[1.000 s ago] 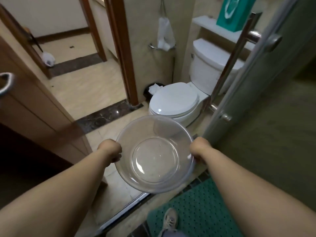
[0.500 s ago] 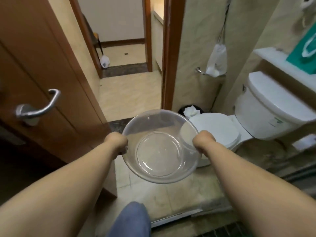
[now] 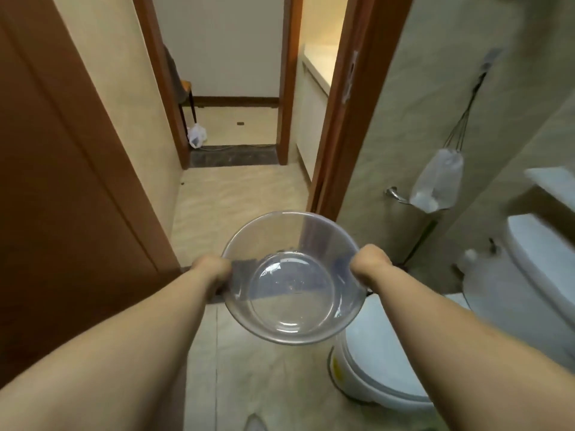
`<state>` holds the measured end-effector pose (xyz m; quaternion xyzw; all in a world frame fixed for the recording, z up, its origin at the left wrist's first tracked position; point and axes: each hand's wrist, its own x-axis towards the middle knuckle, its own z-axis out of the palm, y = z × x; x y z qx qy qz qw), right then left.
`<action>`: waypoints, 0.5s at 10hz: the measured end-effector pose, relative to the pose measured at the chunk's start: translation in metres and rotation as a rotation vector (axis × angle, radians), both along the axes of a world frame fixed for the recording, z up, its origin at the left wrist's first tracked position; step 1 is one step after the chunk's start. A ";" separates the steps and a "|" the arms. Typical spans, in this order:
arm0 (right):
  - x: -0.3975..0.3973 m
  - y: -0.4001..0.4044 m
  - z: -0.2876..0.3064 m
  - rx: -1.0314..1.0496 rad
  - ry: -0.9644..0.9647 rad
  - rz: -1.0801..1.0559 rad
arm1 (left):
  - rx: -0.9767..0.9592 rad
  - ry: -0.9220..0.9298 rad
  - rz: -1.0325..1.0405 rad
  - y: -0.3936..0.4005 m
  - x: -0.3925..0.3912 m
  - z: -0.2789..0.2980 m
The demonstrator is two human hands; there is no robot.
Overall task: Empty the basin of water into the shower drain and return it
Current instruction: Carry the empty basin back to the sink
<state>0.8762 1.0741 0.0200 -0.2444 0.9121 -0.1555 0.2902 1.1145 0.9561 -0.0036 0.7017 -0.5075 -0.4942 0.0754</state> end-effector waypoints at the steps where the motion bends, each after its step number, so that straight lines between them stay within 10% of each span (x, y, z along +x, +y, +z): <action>1: -0.021 -0.066 0.004 0.044 0.042 0.042 | -0.041 -0.098 -0.105 -0.074 -0.014 -0.012; 5: -0.105 -0.311 0.005 0.026 0.021 0.151 | -0.016 0.129 0.176 -0.307 -0.093 0.007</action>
